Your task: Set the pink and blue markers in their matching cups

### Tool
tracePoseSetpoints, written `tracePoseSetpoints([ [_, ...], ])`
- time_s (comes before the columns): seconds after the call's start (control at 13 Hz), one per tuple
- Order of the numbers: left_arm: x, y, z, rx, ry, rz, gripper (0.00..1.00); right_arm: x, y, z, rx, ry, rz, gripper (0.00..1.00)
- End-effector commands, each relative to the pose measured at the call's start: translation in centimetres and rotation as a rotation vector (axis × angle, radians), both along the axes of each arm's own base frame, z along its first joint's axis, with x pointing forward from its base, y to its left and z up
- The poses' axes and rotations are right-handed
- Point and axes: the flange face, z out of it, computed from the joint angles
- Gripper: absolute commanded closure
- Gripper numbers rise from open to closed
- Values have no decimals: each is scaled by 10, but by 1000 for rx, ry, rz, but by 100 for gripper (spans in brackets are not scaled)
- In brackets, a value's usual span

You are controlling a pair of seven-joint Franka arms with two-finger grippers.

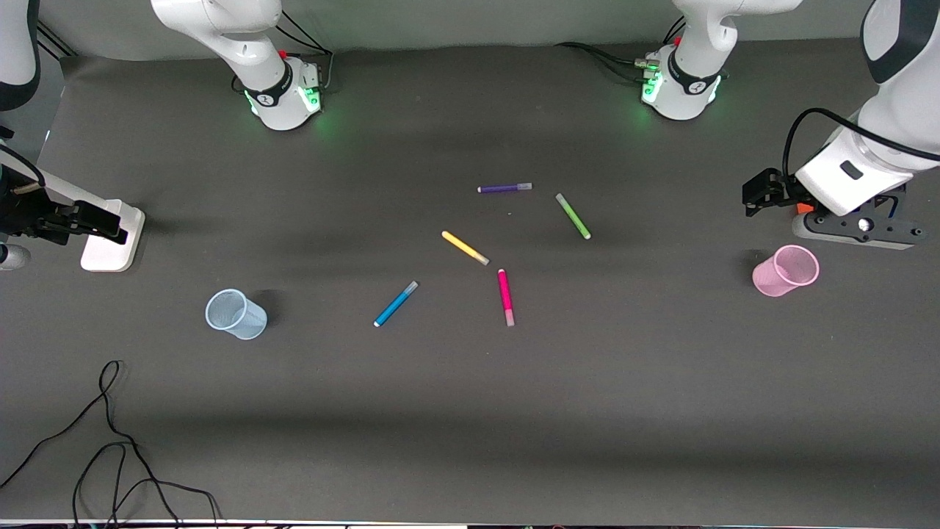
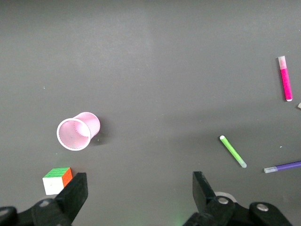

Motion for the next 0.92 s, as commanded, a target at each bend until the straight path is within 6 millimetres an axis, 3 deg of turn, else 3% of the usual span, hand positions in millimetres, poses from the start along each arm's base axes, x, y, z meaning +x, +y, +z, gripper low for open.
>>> tracePoseSetpoints([
  [0.0,1,1,4,10,4,-15,1,-7,0,4,13,-4,-1,0],
  [0.46,1,2,4,10,7,-13,1,-5,-3,5,12,-8,2,0],
  [0.85,-1,2,3,12,19,-13,1,-2,18,0,10,-5,32,0],
])
